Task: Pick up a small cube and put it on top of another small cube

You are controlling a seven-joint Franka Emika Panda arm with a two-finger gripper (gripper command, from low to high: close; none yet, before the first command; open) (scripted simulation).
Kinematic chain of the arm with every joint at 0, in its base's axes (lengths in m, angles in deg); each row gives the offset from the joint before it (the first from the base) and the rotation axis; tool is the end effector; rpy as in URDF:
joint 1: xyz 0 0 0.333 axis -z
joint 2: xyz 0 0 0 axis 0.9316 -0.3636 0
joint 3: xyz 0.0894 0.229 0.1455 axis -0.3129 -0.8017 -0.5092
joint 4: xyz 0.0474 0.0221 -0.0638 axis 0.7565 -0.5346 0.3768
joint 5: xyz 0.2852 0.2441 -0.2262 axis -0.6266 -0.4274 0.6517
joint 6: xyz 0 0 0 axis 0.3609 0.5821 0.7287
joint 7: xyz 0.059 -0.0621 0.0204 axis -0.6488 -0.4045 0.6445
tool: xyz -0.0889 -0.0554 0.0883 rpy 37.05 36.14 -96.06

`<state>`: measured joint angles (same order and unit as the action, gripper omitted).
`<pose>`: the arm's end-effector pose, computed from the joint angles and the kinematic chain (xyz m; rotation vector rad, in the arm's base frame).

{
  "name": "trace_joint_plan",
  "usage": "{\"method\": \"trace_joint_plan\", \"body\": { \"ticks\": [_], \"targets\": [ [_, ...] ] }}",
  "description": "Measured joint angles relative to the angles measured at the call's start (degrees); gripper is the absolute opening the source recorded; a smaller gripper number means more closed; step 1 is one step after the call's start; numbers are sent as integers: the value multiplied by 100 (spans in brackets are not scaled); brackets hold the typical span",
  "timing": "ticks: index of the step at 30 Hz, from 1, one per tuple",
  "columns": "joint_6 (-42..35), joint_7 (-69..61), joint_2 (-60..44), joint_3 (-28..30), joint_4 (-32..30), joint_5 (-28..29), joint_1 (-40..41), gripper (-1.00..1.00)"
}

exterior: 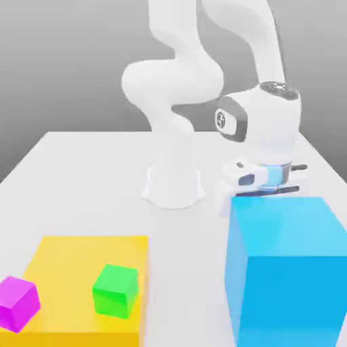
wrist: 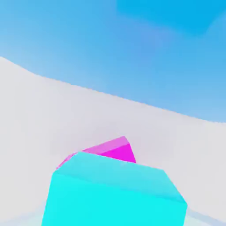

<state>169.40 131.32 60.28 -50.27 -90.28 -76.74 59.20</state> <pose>0.2837 0.1873 0.0804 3.0328 -0.8076 0.0056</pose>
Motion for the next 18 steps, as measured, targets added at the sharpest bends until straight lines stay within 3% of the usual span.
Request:
{"method": "trace_joint_plan", "body": {
  "ticks": [7,18],
  "targets": [
    [-4,-5,1,-11,1,-5,19,100],
    [-1466,-768,1517,321,-16,-1118,-629,100]
  ]
}}
